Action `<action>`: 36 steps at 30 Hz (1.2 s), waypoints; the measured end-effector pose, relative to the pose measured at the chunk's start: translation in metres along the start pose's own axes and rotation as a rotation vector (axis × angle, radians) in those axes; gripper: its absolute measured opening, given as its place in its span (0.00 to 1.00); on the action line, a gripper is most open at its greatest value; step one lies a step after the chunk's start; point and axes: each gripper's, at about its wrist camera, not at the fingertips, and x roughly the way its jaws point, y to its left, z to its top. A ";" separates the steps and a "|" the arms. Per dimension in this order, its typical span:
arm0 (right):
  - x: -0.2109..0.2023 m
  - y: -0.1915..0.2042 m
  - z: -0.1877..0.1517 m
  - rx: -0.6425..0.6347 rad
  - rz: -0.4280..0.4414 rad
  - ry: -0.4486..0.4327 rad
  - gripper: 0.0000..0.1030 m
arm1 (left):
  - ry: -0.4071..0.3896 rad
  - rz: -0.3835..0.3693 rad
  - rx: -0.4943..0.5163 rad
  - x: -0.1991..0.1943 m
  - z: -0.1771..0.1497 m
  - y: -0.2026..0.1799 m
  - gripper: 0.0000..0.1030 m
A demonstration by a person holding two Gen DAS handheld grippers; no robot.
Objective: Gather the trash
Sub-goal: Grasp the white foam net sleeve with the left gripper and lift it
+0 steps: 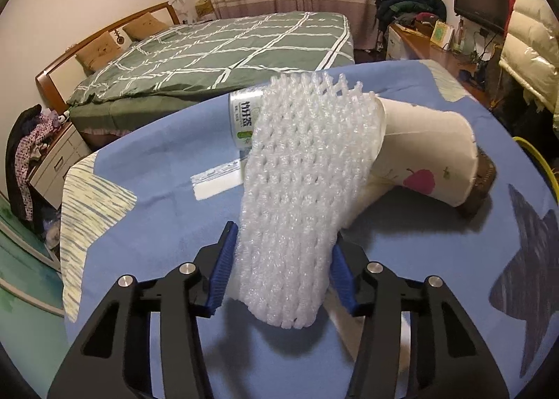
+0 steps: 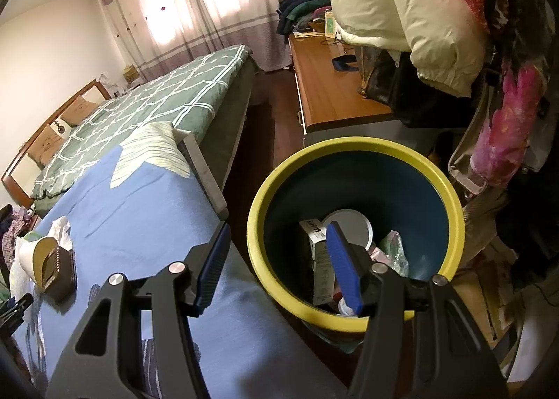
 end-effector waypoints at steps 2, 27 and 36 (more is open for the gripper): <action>0.000 0.000 0.000 -0.001 0.003 0.000 0.53 | -0.009 -0.002 -0.006 -0.011 -0.004 -0.001 0.48; -0.020 0.003 0.004 -0.009 0.100 -0.044 0.53 | -0.050 0.097 -0.032 -0.135 -0.028 -0.058 0.45; -0.018 0.007 0.003 -0.025 0.117 -0.028 0.57 | 0.103 0.020 -0.136 -0.081 -0.031 -0.053 0.81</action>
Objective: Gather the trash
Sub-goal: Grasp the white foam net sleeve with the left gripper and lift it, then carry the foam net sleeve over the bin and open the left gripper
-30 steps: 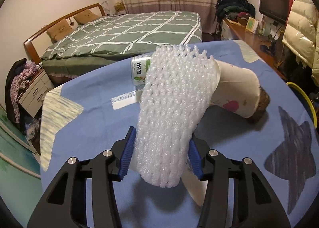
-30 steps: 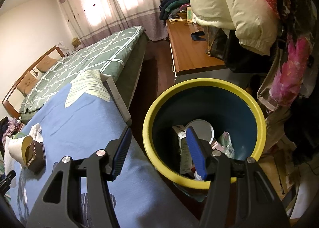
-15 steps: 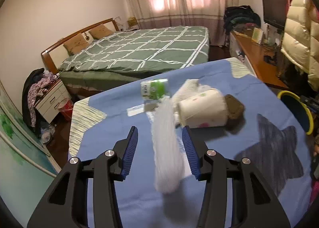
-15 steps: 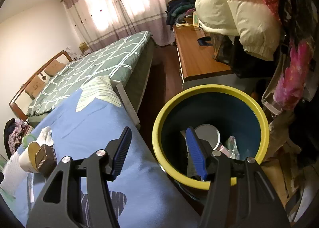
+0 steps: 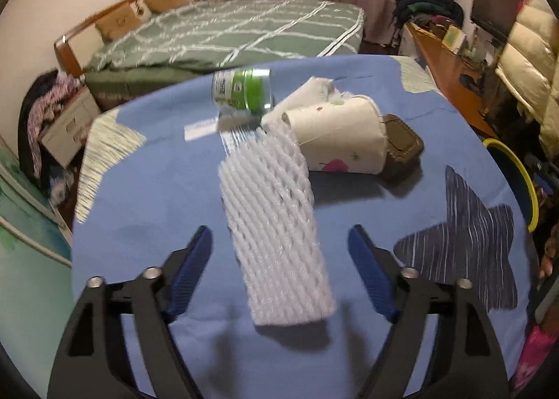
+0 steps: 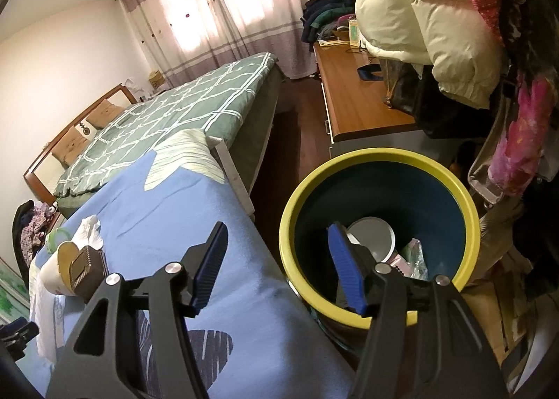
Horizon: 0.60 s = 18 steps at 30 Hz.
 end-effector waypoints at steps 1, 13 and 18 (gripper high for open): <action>0.001 0.000 0.000 -0.001 0.002 0.003 0.57 | 0.013 -0.006 -0.015 0.007 0.002 0.001 0.81; 0.002 0.001 0.000 -0.004 0.021 0.013 0.57 | 0.123 -0.011 -0.066 0.047 0.002 0.017 0.37; 0.001 0.001 0.000 -0.004 0.024 0.007 0.57 | 0.080 0.005 -0.052 0.021 -0.006 0.016 0.27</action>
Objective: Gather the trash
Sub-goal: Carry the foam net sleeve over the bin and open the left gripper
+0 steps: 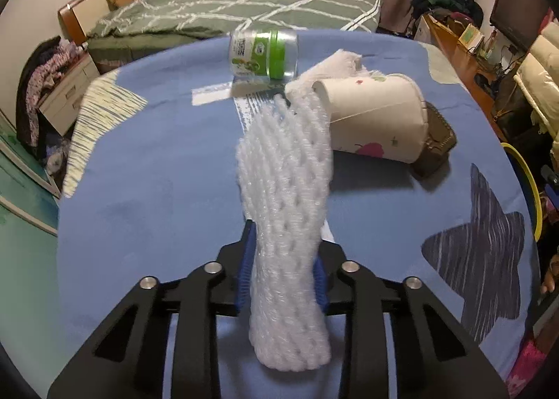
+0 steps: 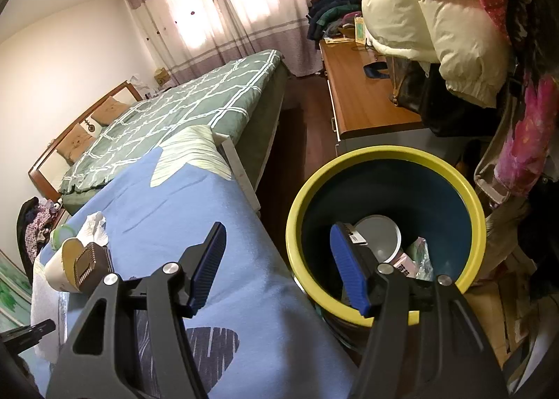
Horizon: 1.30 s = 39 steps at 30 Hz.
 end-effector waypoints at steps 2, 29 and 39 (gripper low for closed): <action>-0.002 0.001 0.000 -0.001 0.005 -0.005 0.57 | -0.033 0.013 0.021 -0.016 -0.005 -0.005 0.27; -0.040 -0.051 -0.003 -0.008 0.075 -0.014 0.62 | 0.124 0.108 -0.016 0.020 -0.001 -0.032 0.59; -0.069 -0.079 -0.003 -0.018 0.077 -0.037 0.62 | 0.066 0.035 0.072 -0.014 -0.010 -0.069 0.23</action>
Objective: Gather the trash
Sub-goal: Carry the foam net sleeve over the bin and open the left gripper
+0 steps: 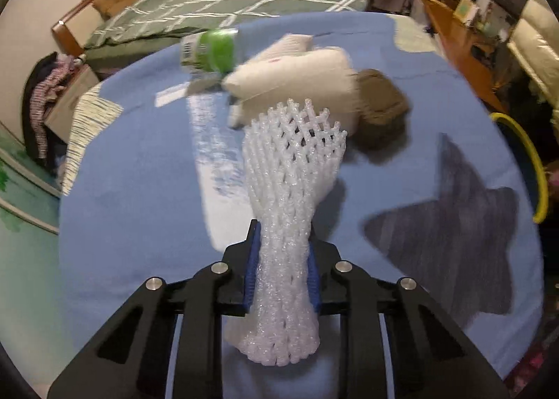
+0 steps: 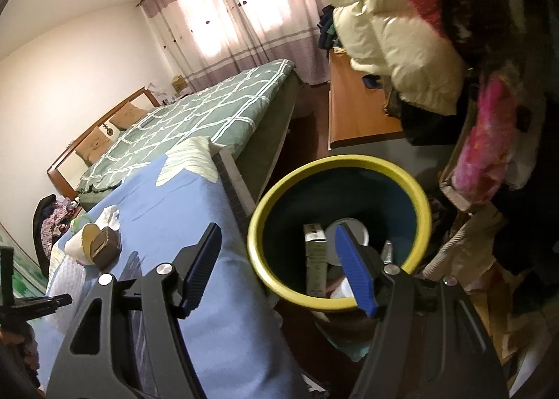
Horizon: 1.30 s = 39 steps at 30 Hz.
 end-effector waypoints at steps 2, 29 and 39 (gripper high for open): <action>-0.007 -0.008 0.001 0.007 -0.007 -0.011 0.62 | -0.010 -0.018 0.031 -0.010 -0.003 -0.014 0.23; -0.062 -0.109 0.003 0.101 -0.222 -0.110 0.65 | -0.109 -0.336 0.535 -0.019 0.057 -0.381 0.23; -0.054 -0.110 0.002 0.107 -0.216 -0.094 0.66 | -0.164 -0.297 0.521 -0.008 0.060 -0.394 0.79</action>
